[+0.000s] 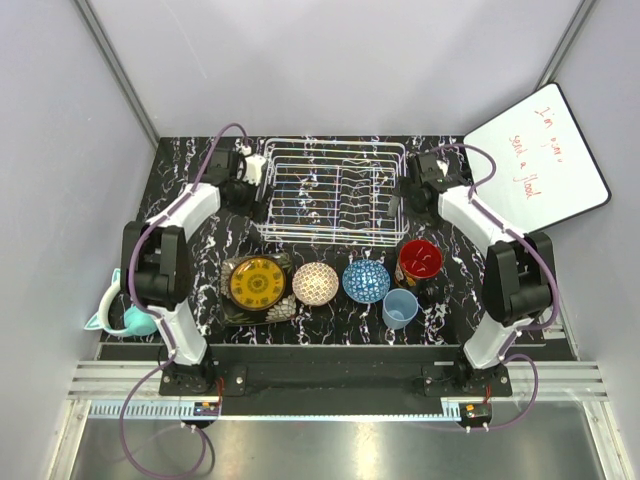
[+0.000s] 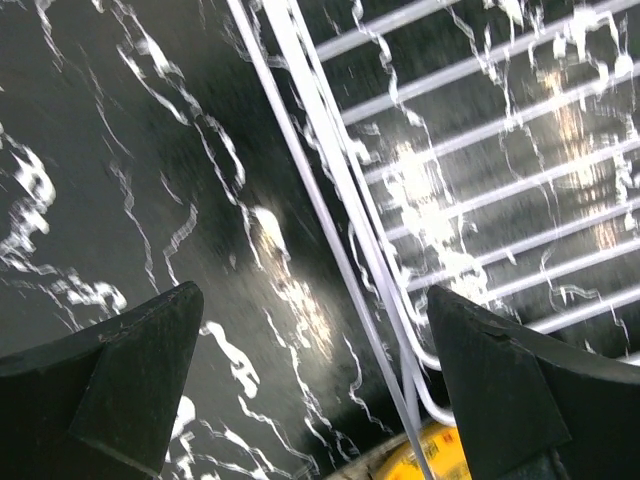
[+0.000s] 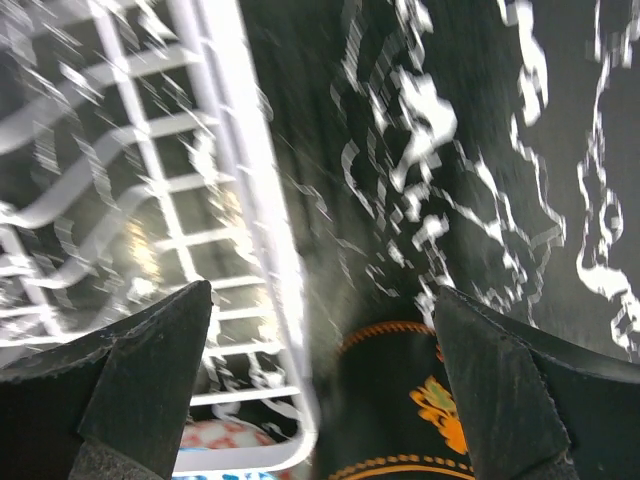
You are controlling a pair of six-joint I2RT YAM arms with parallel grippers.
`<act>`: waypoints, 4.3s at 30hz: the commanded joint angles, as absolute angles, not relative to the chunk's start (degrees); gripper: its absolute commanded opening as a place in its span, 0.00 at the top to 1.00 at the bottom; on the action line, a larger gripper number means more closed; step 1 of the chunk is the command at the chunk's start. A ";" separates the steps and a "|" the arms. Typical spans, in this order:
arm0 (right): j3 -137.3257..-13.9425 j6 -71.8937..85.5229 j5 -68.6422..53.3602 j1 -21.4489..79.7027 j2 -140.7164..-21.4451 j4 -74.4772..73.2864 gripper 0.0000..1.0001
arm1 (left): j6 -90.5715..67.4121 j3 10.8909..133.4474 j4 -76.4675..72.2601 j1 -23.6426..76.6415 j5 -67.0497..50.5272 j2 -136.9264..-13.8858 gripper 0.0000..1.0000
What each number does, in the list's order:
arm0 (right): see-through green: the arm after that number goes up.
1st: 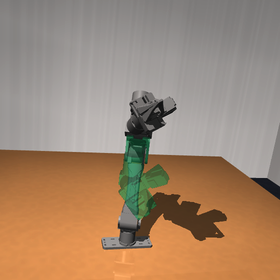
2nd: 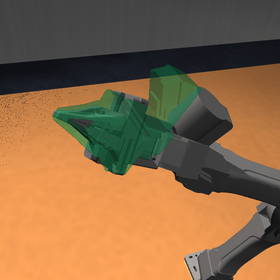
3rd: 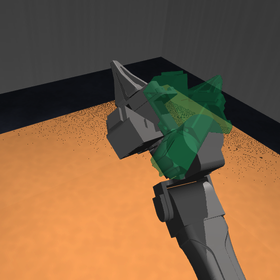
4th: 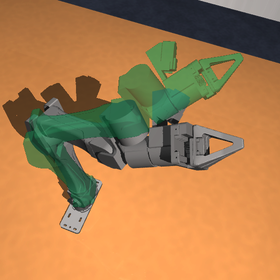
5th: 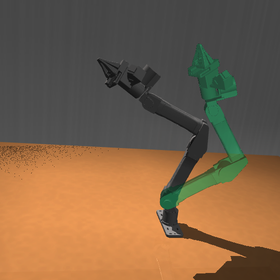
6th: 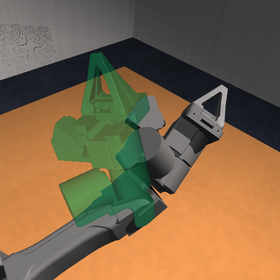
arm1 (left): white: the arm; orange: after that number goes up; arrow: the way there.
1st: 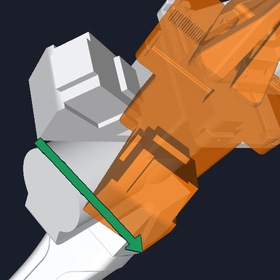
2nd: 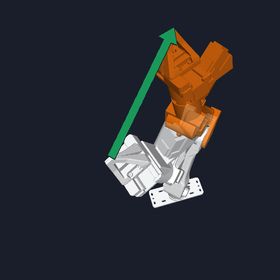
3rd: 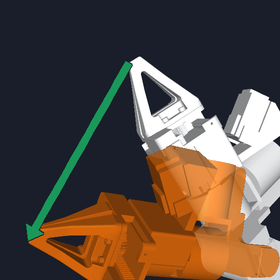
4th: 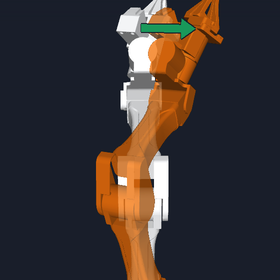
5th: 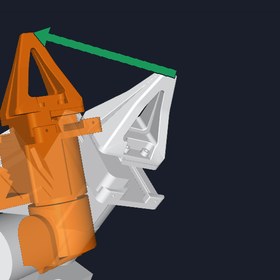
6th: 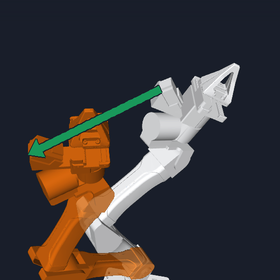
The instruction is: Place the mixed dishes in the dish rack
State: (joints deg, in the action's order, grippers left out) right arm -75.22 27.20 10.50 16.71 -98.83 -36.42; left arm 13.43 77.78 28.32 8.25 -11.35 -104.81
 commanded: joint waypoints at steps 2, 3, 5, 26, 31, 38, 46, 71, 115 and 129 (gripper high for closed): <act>-82.17 25.66 11.42 17.40 -99.32 -36.47 0.00 | 12.48 71.99 26.99 8.53 -12.48 -98.44 0.01; -82.53 25.40 12.03 17.49 -98.88 -36.65 0.00 | 12.65 71.46 26.72 8.53 -12.13 -98.00 0.01; -83.05 25.05 13.53 17.67 -97.31 -36.83 0.00 | 12.92 70.75 26.11 8.53 -11.25 -96.33 0.01; -89.64 3.35 -12.32 39.87 -99.22 -40.60 0.10 | 10.63 79.64 32.70 6.51 -7.03 -87.89 0.01; -89.22 2.11 -10.28 43.86 -102.74 -40.52 0.11 | 10.63 76.99 31.12 5.36 -6.59 -87.89 0.01; -82.01 3.43 -8.79 45.53 -101.96 -35.61 0.13 | 10.55 77.69 30.41 5.10 -6.24 -89.47 0.01; -73.48 3.87 -6.68 46.32 -101.51 -27.44 0.21 | 10.55 77.96 30.06 5.10 -5.80 -89.65 0.01; -65.05 7.21 -7.74 47.55 -103.36 -19.87 0.59 | 13.01 76.73 29.00 5.01 -3.34 -89.47 0.01; -127.79 -6.06 78.14 32.78 -128.05 -41.31 1.00 | 14.59 74.89 28.74 3.34 -4.92 -88.86 0.01; -132.27 -0.53 72.86 32.17 -137.55 -46.14 1.00 | 14.85 74.35 29.18 3.34 -3.78 -87.98 0.01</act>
